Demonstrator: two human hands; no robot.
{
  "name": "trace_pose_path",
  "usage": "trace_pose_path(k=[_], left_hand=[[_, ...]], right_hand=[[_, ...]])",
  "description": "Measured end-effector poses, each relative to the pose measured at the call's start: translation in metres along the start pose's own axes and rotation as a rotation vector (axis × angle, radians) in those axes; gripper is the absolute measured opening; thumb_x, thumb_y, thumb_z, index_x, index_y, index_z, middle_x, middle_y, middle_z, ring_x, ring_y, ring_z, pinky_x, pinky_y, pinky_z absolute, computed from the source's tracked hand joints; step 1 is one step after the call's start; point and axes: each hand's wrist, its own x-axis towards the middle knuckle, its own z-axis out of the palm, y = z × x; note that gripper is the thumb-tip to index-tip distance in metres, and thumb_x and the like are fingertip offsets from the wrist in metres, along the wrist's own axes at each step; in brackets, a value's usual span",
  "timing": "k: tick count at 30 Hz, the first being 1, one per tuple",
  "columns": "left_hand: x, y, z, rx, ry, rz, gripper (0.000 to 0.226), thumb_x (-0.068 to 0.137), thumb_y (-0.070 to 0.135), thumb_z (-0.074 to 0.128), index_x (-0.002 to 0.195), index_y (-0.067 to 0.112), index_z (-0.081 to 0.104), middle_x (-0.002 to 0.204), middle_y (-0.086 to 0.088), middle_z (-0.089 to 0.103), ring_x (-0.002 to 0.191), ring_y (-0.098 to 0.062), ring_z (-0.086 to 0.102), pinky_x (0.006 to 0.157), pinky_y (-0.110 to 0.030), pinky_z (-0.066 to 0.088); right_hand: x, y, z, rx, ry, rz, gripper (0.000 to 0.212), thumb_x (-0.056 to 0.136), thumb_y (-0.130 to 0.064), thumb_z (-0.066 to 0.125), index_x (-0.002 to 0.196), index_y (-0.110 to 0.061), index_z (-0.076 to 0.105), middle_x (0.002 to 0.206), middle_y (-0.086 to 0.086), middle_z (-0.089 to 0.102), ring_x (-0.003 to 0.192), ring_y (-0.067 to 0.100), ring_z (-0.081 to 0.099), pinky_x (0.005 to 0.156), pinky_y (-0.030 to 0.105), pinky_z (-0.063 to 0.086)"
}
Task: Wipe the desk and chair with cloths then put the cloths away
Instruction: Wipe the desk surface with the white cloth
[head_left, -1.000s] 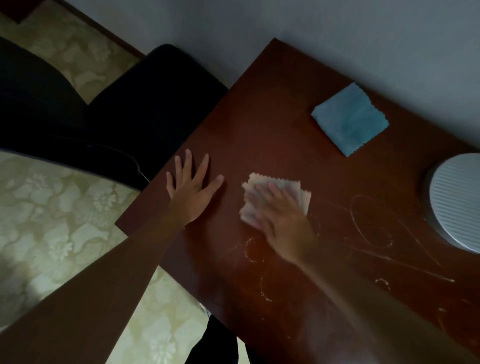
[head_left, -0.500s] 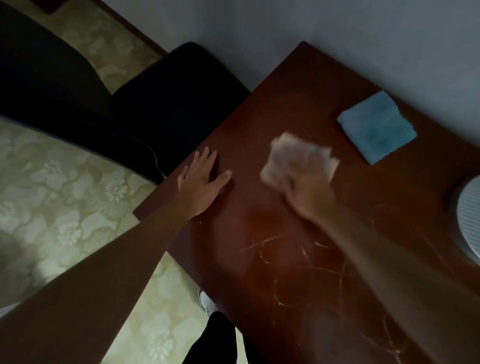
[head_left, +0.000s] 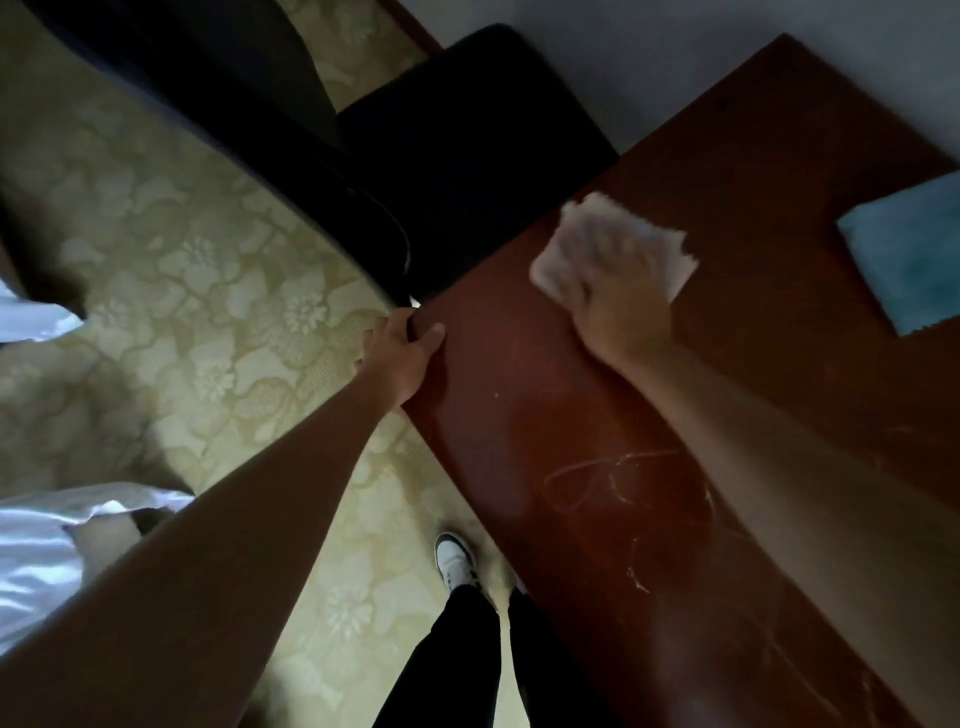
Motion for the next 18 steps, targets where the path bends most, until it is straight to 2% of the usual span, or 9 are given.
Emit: trace_pose_path(k=[1, 3, 6, 9, 12, 14, 15, 18], left_hand=[[-0.001, -0.001, 0.0, 0.003, 0.002, 0.005, 0.053, 0.095, 0.051, 0.051, 0.141, 0.025, 0.044, 0.142, -0.005, 0.041, 0.136, -0.027, 0.033, 0.113, -0.054, 0.031], [-0.002, -0.002, 0.001, 0.025, 0.025, 0.024, 0.054, 0.096, 0.051, 0.05, 0.142, 0.024, 0.042, 0.144, -0.004, 0.039, 0.138, -0.025, 0.028, 0.114, -0.053, 0.028], [-0.003, -0.003, 0.001, 0.064, 0.048, 0.042, 0.056, 0.096, 0.051, 0.049, 0.143, 0.022, 0.041, 0.146, -0.005, 0.038, 0.138, -0.027, 0.027, 0.114, -0.054, 0.026], [-0.006, -0.006, -0.001, 0.064, 0.03, 0.058, 0.057, 0.097, 0.053, 0.048, 0.144, 0.022, 0.04, 0.146, -0.006, 0.037, 0.138, -0.026, 0.026, 0.114, -0.055, 0.027], [-0.006, -0.006, -0.001, 0.094, 0.036, 0.071, 0.061, 0.096, 0.056, 0.046, 0.146, 0.023, 0.037, 0.148, -0.005, 0.037, 0.14, -0.025, 0.024, 0.114, -0.055, 0.026], [-0.006, -0.008, 0.001, 0.106, 0.041, 0.082, 0.061, 0.096, 0.057, 0.045, 0.147, 0.023, 0.036, 0.149, -0.005, 0.037, 0.141, -0.024, 0.024, 0.114, -0.054, 0.024], [-0.006, -0.008, 0.002, 0.113, 0.047, 0.09, 0.061, 0.097, 0.056, 0.044, 0.146, 0.023, 0.036, 0.149, -0.005, 0.037, 0.141, -0.024, 0.024, 0.114, -0.054, 0.023], [-0.008, -0.009, 0.001, 0.12, 0.049, 0.109, 0.059, 0.098, 0.055, 0.043, 0.146, 0.022, 0.036, 0.149, -0.004, 0.037, 0.141, -0.024, 0.023, 0.113, -0.053, 0.022]], right_hand=[[0.009, 0.007, -0.002, 0.002, -0.009, 0.081, 0.051, 0.105, -0.042, 0.025, 0.153, -0.024, 0.03, 0.16, 0.008, 0.027, 0.149, 0.034, 0.019, 0.119, 0.052, 0.011], [-0.011, -0.02, 0.007, -0.013, -0.01, 0.093, 0.052, 0.105, -0.04, 0.022, 0.155, -0.026, 0.025, 0.162, 0.009, 0.022, 0.15, 0.034, 0.014, 0.121, 0.053, 0.009], [-0.102, -0.087, 0.025, 0.011, -0.044, -0.17, 0.047, 0.106, -0.035, 0.03, 0.151, -0.026, 0.036, 0.159, 0.006, 0.03, 0.149, 0.032, 0.02, 0.12, 0.053, 0.016], [-0.107, -0.081, 0.025, 0.023, -0.059, -0.261, 0.044, 0.106, -0.035, 0.033, 0.149, -0.026, 0.041, 0.157, 0.004, 0.035, 0.148, 0.03, 0.025, 0.118, 0.054, 0.021], [-0.043, -0.03, 0.008, -0.038, -0.049, 0.031, 0.049, 0.106, -0.037, 0.027, 0.154, -0.026, 0.028, 0.161, 0.007, 0.025, 0.149, 0.033, 0.017, 0.119, 0.055, 0.013], [-0.034, -0.023, 0.002, -0.025, -0.057, 0.177, 0.051, 0.106, -0.043, 0.02, 0.155, -0.027, 0.023, 0.163, 0.008, 0.017, 0.151, 0.033, 0.009, 0.121, 0.053, 0.011], [-0.046, -0.036, 0.005, -0.015, -0.049, 0.178, 0.051, 0.106, -0.043, 0.019, 0.155, -0.028, 0.023, 0.163, 0.008, 0.017, 0.151, 0.033, 0.008, 0.121, 0.054, 0.011], [-0.113, -0.092, 0.02, 0.015, -0.074, -0.052, 0.05, 0.106, -0.043, 0.021, 0.152, -0.027, 0.034, 0.161, 0.006, 0.026, 0.15, 0.032, 0.015, 0.12, 0.055, 0.015]])
